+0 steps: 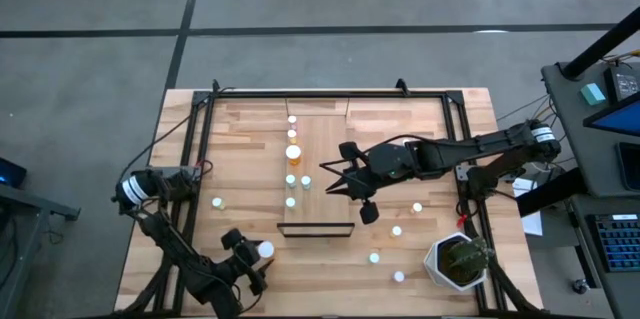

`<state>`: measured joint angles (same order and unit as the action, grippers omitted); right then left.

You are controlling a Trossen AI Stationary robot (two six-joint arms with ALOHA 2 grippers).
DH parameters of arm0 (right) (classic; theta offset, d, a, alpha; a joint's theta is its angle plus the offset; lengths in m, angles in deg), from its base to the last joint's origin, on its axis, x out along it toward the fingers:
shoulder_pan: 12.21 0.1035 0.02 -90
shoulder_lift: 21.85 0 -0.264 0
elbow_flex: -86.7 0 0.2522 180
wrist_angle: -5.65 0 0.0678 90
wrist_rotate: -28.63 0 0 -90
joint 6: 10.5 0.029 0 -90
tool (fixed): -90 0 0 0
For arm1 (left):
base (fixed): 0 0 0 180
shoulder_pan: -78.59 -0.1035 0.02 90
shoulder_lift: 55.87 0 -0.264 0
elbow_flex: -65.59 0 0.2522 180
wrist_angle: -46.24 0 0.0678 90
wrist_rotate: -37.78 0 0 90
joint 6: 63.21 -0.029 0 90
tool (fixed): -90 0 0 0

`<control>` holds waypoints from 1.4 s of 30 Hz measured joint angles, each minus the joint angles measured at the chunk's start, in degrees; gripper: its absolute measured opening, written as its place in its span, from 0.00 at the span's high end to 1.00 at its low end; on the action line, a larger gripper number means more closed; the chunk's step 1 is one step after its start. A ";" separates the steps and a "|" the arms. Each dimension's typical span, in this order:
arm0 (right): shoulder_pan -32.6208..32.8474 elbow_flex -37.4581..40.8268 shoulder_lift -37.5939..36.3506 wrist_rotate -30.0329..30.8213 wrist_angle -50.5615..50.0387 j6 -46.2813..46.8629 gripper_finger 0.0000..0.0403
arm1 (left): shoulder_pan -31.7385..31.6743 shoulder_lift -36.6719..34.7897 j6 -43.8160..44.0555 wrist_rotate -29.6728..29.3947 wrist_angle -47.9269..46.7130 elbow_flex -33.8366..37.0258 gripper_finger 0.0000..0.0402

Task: Pick and place medicine bottles onto shelf by color
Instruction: Put the big orange pill bottle on the shelf aligned with the other orange pill bottles

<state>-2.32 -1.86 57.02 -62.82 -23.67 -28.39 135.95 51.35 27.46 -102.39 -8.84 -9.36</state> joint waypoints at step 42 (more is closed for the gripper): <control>14.93 -19.19 22.87 0.14 3.67 10.45 0.32 | 0.35 -9.40 -34.69 7.39 2.48 -15.43 0.63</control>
<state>12.62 -21.05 79.90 -62.68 -20.00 -17.93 136.30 41.95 -7.23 -95.00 -6.36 -24.79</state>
